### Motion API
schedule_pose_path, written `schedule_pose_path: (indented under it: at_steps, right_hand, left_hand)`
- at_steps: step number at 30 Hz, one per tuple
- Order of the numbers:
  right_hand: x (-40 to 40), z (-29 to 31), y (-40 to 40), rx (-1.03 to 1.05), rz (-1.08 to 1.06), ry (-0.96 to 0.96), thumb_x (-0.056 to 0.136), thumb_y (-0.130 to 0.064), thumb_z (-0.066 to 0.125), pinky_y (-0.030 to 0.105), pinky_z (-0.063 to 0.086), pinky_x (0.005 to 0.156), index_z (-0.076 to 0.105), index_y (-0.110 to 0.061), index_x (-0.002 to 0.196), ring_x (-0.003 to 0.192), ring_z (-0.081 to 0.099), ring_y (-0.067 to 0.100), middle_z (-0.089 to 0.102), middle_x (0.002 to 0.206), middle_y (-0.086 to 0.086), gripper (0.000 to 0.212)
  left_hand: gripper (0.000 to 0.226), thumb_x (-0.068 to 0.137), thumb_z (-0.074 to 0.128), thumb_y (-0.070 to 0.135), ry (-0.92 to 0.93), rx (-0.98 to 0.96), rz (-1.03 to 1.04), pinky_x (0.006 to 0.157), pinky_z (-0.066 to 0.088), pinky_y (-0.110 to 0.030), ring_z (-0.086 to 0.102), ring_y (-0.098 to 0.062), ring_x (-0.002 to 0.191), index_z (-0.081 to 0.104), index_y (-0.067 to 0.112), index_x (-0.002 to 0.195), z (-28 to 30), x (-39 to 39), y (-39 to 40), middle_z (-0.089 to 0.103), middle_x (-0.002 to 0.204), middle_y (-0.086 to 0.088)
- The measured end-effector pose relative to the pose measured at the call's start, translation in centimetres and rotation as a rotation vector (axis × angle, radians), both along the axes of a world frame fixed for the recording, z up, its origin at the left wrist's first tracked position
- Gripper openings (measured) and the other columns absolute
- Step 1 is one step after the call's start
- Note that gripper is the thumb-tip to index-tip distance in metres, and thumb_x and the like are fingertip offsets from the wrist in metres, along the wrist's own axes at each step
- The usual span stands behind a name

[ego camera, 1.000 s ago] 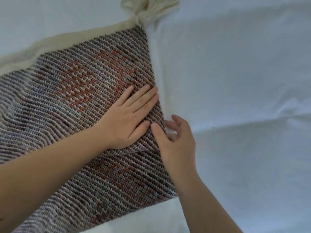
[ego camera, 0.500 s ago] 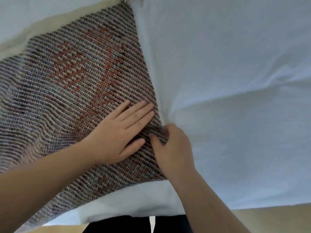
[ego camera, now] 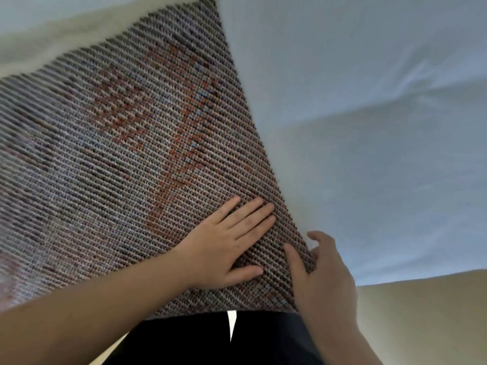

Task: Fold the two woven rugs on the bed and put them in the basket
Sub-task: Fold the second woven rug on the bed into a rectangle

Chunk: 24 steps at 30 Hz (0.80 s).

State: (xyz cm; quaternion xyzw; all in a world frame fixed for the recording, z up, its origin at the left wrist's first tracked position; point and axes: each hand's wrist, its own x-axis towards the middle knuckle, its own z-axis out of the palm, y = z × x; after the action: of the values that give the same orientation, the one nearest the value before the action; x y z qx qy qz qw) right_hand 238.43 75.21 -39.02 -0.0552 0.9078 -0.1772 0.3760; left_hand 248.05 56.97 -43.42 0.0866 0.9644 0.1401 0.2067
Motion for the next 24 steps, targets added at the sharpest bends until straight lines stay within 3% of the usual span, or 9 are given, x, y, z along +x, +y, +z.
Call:
schedule_pose_path:
  at_steps: [5, 11, 12, 14, 15, 17, 19, 22, 24]
  right_hand:
    - [-1.2, -0.8, -0.8, 0.058, 0.179, -0.026, 0.094, -0.060, 0.044, 0.031, 0.037, 0.058, 0.045, -0.028, 0.089, 0.062, 0.049, 0.012, 0.054, 0.069, -0.014, 0.032]
    - [-3.1, 0.3, 5.0, 0.182, -0.013, 0.154, 0.090, -0.047, 0.061, 0.039, 0.043, 0.060, 0.046, -0.015, 0.083, 0.052, 0.045, 0.027, 0.051, 0.055, 0.003, 0.037]
    - [-3.9, 0.8, 5.7, 0.184, -0.058, 0.174, 0.087, -0.053, 0.064, 0.040, 0.045, 0.061, 0.047, -0.012, 0.082, 0.052, 0.045, 0.027, 0.050, 0.055, 0.006, 0.044]
    - [-4.1, 0.7, 5.2, 0.195, -0.020, 0.193, 0.071, -0.087, 0.049, 0.038, 0.044, 0.065, 0.052, -0.007, 0.087, 0.062, 0.055, 0.030, 0.055, 0.067, 0.011, 0.082]
    - [-3.8, 0.5, 4.7, 0.222, 0.032, 0.239, 0.068, -0.091, 0.041, 0.040, 0.043, 0.071, 0.057, -0.003, 0.095, 0.075, 0.061, 0.036, 0.060, 0.079, 0.015, 0.094]
    - [-1.8, -0.2, 1.9, 0.155, 0.161, 0.440, 0.080, -0.064, 0.047, 0.050, 0.040, 0.088, 0.059, 0.001, 0.114, 0.109, 0.057, 0.043, 0.062, 0.115, 0.024, 0.075]
    - [1.7, -0.7, -3.4, -0.083, 0.372, 0.546, 0.087, -0.050, 0.049, 0.055, 0.030, 0.104, 0.053, -0.005, 0.127, 0.131, 0.041, 0.038, 0.049, 0.139, 0.020, 0.061]
    - [6.9, -1.8, -12.0, -0.337, 0.775, 0.490, 0.094, -0.052, 0.041, 0.051, 0.024, 0.108, 0.052, -0.011, 0.137, 0.140, 0.035, 0.033, 0.046, 0.148, 0.014, 0.060]
    - [10.8, -2.9, -17.2, -0.367, 1.001, 0.442, 0.097, -0.054, 0.037, 0.050, 0.023, 0.110, 0.050, -0.013, 0.143, 0.142, 0.035, 0.033, 0.044, 0.152, 0.013, 0.063]
  left_hand:
    - [0.084, 0.099, 0.026, 0.067, 0.001, -0.017, 0.015, 0.123, 0.004, -0.046, 0.001, -0.022, 0.154, 0.011, 0.010, 0.159, -0.3, 0.3, -0.9, 0.008, 0.166, -0.007]
    - [0.084, 0.098, 0.026, 0.069, -0.031, -0.079, 0.118, 0.123, 0.001, -0.047, -0.001, -0.022, 0.154, 0.006, 0.015, 0.159, 0.2, 3.4, -4.5, 0.004, 0.167, -0.004]
    - [0.084, 0.098, 0.026, 0.069, -0.027, -0.069, 0.111, 0.123, 0.000, -0.047, -0.003, -0.022, 0.154, 0.005, 0.016, 0.159, 0.0, 3.4, -4.1, 0.003, 0.167, -0.004]
    - [0.083, 0.099, 0.024, 0.068, -0.012, -0.079, 0.150, 0.123, -0.002, -0.047, -0.005, -0.022, 0.154, 0.004, 0.016, 0.159, 0.0, 4.7, -3.8, 0.001, 0.167, -0.004]
    - [0.083, 0.099, 0.023, 0.069, -0.006, -0.084, 0.175, 0.122, -0.002, -0.047, -0.006, -0.021, 0.154, 0.004, 0.016, 0.159, 0.0, 5.2, -3.9, 0.001, 0.167, -0.005]
    - [0.082, 0.099, 0.021, 0.069, 0.007, -0.090, 0.240, 0.122, -0.004, -0.046, -0.007, -0.020, 0.153, 0.002, 0.017, 0.159, 0.1, 6.8, -4.5, 0.000, 0.167, -0.004]
    - [0.082, 0.099, 0.020, 0.070, 0.013, -0.090, 0.315, 0.122, -0.005, -0.045, -0.008, -0.019, 0.153, 0.001, 0.019, 0.159, 0.4, 9.4, -5.7, -0.001, 0.167, -0.003]
    - [0.081, 0.099, 0.025, 0.069, 0.010, -0.131, 0.436, 0.122, -0.001, -0.045, -0.003, -0.019, 0.154, 0.004, 0.020, 0.160, 0.9, 14.8, -8.9, 0.002, 0.167, -0.002]
    - [0.080, 0.099, 0.027, 0.068, -0.008, -0.178, 0.555, 0.122, 0.000, -0.046, -0.001, -0.020, 0.154, 0.005, 0.021, 0.160, 1.0, 19.9, -12.1, 0.004, 0.167, -0.002]
